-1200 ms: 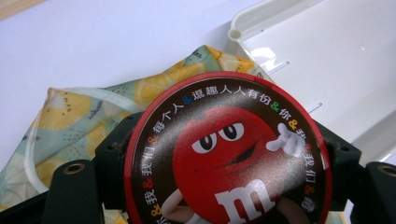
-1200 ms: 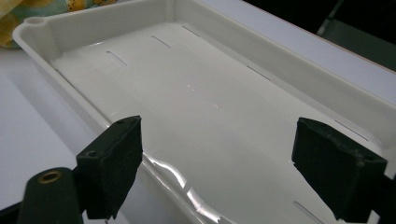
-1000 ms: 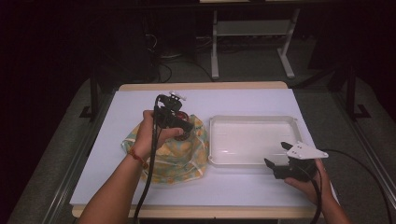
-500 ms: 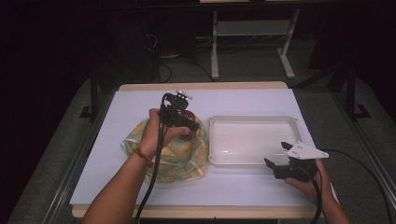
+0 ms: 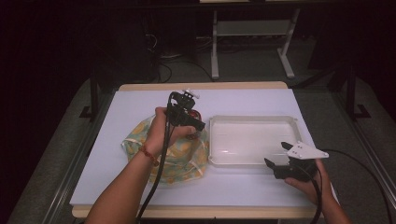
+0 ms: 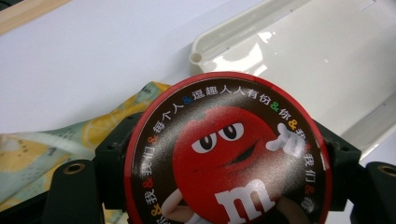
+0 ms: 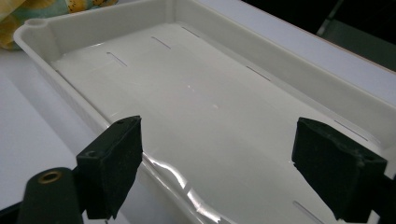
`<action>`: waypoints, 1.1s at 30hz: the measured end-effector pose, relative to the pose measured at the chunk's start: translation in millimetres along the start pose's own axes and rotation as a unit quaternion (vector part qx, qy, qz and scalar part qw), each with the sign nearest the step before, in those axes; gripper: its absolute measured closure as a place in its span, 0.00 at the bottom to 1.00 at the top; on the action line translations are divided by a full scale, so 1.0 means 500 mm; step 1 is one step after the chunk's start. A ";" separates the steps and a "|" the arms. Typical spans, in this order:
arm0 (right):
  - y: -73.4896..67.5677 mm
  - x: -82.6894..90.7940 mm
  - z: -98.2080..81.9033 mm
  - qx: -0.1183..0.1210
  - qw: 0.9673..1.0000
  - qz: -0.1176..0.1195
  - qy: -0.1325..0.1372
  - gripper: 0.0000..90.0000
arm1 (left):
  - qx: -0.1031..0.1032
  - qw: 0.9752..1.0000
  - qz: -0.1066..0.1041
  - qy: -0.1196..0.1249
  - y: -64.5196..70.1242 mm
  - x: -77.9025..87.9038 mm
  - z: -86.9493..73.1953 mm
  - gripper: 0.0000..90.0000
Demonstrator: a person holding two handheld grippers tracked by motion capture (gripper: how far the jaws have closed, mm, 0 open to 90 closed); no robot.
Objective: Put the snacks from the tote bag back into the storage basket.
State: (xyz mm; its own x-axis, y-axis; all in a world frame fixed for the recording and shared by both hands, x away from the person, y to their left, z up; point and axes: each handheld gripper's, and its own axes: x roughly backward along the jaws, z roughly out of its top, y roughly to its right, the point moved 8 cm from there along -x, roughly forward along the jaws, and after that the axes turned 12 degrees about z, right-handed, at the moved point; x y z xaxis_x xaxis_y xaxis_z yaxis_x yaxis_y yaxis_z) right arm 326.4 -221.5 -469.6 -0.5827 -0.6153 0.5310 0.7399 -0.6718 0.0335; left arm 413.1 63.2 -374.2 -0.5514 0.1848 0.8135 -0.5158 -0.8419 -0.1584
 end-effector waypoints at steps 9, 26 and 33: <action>0.001 0.001 0.000 0.000 1.000 0.000 0.000 0.17 | -0.006 1.000 -0.008 0.000 0.032 -0.010 0.015 0.28; -0.002 0.004 0.001 0.001 1.000 0.002 0.003 0.17 | -0.018 1.000 -0.021 -0.003 0.077 -0.037 0.036 0.28; -0.001 0.003 -0.001 0.000 1.000 0.000 0.002 0.17 | -0.027 0.999 -0.027 -0.004 0.105 -0.050 0.046 0.28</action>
State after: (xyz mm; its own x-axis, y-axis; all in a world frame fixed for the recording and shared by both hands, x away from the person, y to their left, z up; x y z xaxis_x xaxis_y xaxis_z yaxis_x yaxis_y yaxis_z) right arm 325.0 -222.3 -469.1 -0.5836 -0.6172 0.5277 0.7402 -0.6716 0.0330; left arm 414.8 2.8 -389.9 -0.5169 0.2247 0.8261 -0.5791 -0.8024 -0.1441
